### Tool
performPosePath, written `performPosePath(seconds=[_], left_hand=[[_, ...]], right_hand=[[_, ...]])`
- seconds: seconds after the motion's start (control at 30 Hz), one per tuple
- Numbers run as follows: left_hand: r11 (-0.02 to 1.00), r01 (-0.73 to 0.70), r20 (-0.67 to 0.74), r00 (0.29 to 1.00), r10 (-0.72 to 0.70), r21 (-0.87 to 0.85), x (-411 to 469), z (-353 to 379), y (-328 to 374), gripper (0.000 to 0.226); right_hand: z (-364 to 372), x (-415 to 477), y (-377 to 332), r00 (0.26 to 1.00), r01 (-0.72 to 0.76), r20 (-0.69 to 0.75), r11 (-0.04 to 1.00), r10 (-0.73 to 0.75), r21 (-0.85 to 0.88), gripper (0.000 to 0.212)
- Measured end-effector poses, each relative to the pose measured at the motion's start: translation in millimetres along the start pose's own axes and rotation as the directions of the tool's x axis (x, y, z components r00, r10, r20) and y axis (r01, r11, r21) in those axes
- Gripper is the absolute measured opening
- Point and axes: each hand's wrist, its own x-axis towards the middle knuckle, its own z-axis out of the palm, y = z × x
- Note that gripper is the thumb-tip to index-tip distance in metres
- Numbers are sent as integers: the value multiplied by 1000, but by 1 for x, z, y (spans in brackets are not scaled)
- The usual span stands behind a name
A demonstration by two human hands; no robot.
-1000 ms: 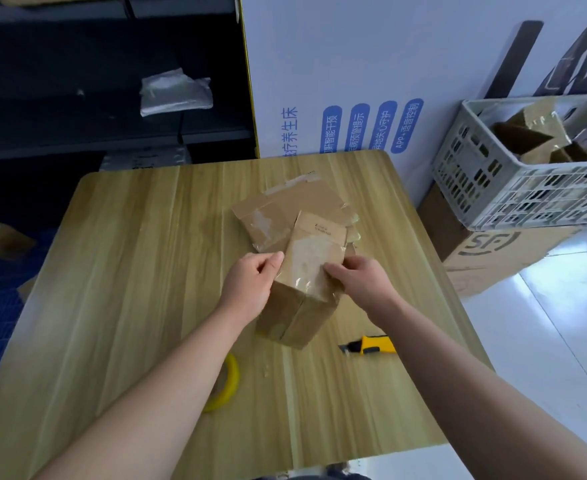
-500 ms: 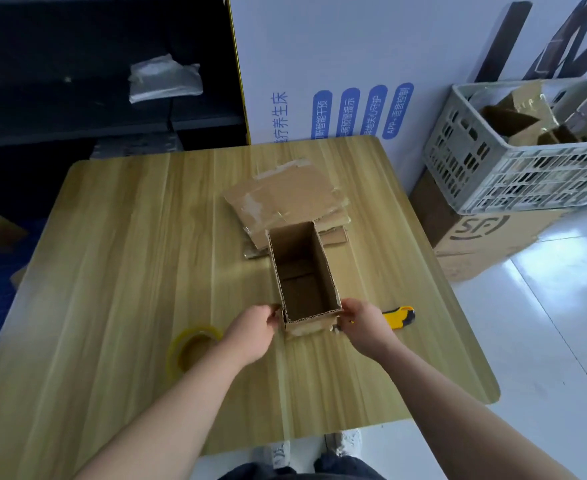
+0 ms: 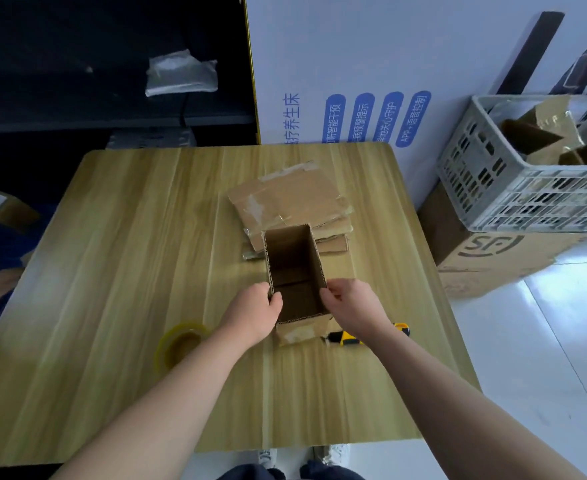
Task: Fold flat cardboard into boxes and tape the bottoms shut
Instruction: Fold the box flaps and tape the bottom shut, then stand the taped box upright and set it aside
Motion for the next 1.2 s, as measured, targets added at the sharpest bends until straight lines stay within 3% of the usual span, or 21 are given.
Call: performPosePath(seconds=[0.2,0.43,0.83,1.2], left_hand=[[995,18,-210,977,-39,-101,4,-49,9,46],[997,62,-312,947,-74,-48,40,-118,-8,44],[997,1,-304,952,22,75,209,-211,-91,44],[991,-13,-263,964,47,130,314,-212,-153,42]], right_hand=[[-31,27,-35,989,145,1,989,-145,-14,40],[-34,83,-107,972,226,59,974,-227,24,35],[21,249,-213,976,211,-36,971,-216,-109,39],[83,347,-226,992,103,-61,981,-114,-163,32]])
